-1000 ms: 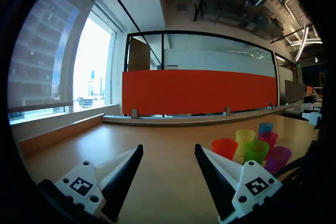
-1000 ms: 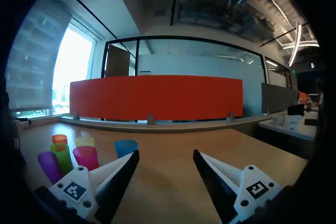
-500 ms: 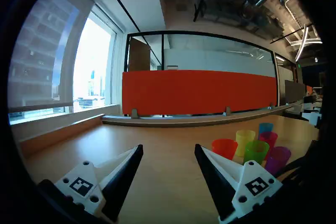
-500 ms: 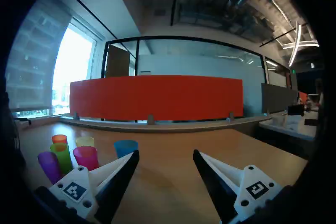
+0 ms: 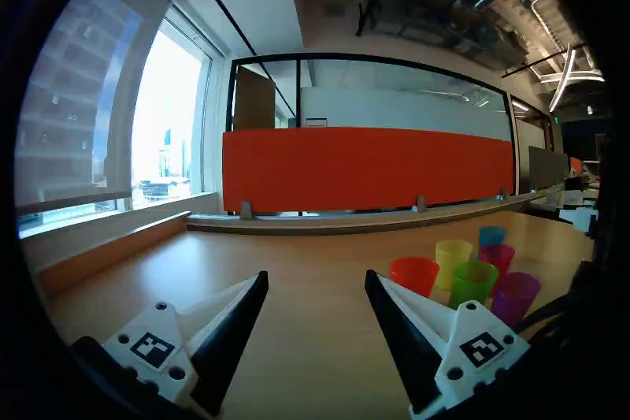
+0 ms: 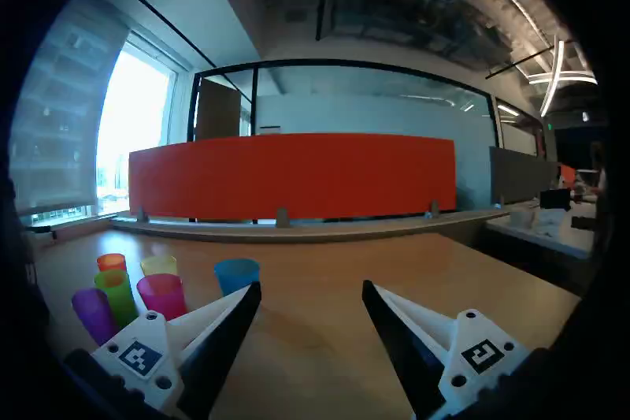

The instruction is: Pour water

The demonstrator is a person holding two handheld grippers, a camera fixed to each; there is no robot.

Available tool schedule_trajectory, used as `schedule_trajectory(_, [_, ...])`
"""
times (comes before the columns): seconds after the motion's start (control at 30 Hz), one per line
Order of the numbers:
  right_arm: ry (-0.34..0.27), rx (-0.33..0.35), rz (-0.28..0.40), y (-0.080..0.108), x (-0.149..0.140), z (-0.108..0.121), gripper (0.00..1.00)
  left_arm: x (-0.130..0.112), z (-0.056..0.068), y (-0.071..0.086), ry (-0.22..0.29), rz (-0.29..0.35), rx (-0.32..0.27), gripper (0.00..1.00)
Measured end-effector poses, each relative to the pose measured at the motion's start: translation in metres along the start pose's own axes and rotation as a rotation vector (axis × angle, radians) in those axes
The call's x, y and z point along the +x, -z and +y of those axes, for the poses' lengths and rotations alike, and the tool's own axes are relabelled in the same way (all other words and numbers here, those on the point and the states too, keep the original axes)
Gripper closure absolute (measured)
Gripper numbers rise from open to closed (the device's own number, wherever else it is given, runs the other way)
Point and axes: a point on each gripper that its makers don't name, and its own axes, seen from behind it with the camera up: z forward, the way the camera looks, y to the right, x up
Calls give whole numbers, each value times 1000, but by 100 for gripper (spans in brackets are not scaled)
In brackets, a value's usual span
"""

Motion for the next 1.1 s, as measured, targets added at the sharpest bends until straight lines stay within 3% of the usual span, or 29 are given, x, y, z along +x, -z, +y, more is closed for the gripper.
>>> schedule_trajectory(0.3, [21,20,15,-6,32,-4,0,29,-10,-2,5,5,4,9])
schedule_trajectory(0.6, [65,19,17,-14,79,2,0,75,-6,-14,12,25,-33,9])
schedule_trajectory(1.1, [102,3,1,-27,149,6,0,170,5,-30,-41,69,-64,9])
